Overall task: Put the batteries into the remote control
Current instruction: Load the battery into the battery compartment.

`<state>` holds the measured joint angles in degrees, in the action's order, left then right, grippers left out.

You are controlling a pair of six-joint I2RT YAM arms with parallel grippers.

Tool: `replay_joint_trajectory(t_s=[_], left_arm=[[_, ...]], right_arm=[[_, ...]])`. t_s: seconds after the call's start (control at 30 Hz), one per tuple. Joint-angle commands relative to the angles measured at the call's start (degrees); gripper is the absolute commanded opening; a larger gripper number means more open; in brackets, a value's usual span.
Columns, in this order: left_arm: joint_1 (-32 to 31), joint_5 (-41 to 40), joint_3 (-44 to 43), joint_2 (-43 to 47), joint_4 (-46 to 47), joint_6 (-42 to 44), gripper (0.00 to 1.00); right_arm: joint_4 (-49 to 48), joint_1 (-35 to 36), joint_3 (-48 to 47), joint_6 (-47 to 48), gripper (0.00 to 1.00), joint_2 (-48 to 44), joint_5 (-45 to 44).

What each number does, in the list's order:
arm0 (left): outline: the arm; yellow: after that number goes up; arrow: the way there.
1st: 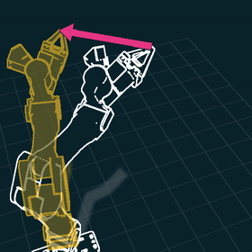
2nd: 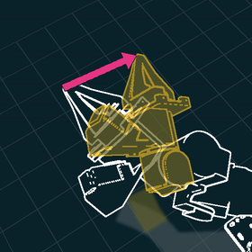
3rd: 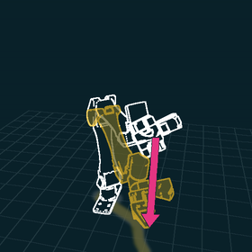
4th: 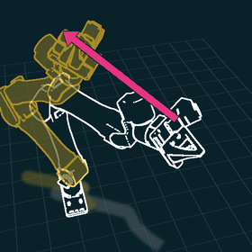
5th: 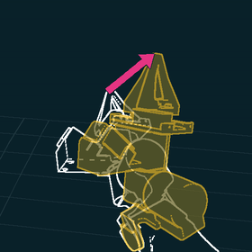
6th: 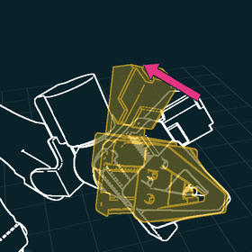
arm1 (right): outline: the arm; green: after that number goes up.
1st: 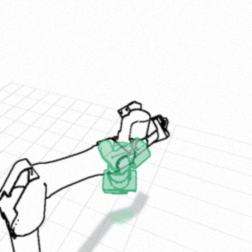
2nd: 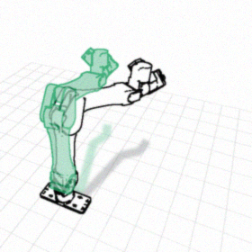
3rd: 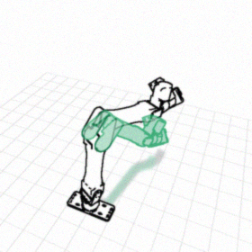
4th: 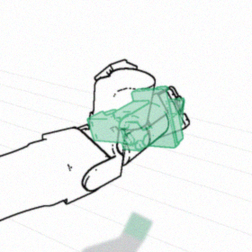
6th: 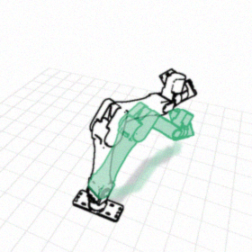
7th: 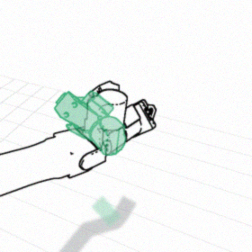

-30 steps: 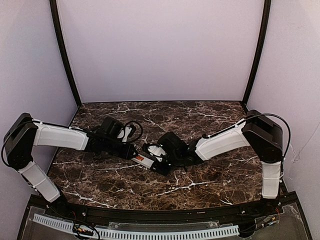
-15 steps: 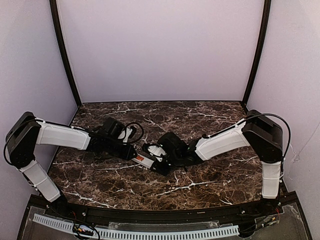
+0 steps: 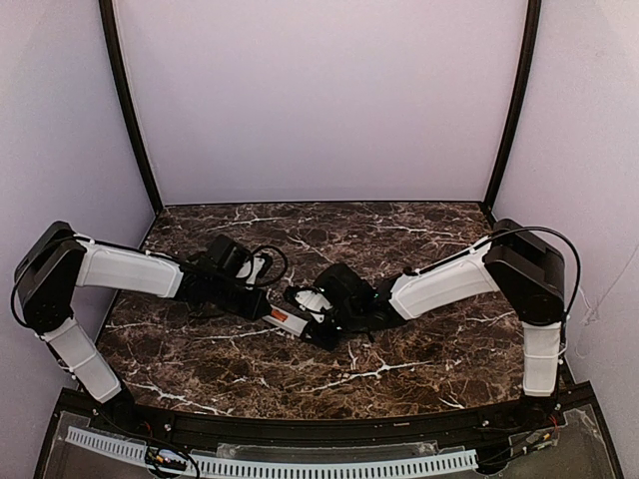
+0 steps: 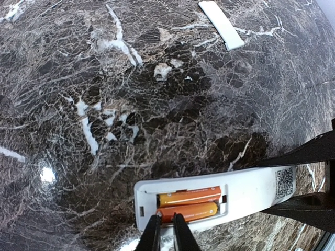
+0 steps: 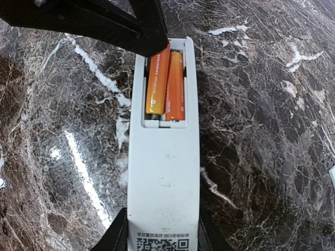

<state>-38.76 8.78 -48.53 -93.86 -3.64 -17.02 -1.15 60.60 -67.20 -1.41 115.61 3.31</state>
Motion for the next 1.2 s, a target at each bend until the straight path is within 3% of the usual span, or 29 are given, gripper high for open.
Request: replay_joint_trajectory(t_s=[0.0, 0.17, 0.33, 0.63, 1.17], left_arm=[[-0.17, -0.23, -0.94, 0.47, -2.84, 0.84, 0.15], [-0.08, -2.27, -1.11, 3.01, -4.91, 1.13, 0.32], [-0.08, -3.11, -2.69, 3.13, -5.53, 2.12, 0.34], [-0.07, -1.74, -5.84, 0.07, -5.38, 3.28, 0.27], [-0.14, -0.18, -3.68, -0.88, -5.07, 2.35, 0.16]], right_arm=[[3.71, 0.3, -0.09, -0.38, 0.05, 1.37, 0.13], [3.8, 0.28, 0.05, -0.2, 0.04, 1.29, -0.17], [3.7, 0.39, 0.05, 0.07, 0.04, 1.37, -0.15], [3.78, 0.5, 0.14, -0.01, 0.04, 1.11, -0.23], [3.79, 0.64, -0.3, -0.2, 0.03, 1.55, 0.03]])
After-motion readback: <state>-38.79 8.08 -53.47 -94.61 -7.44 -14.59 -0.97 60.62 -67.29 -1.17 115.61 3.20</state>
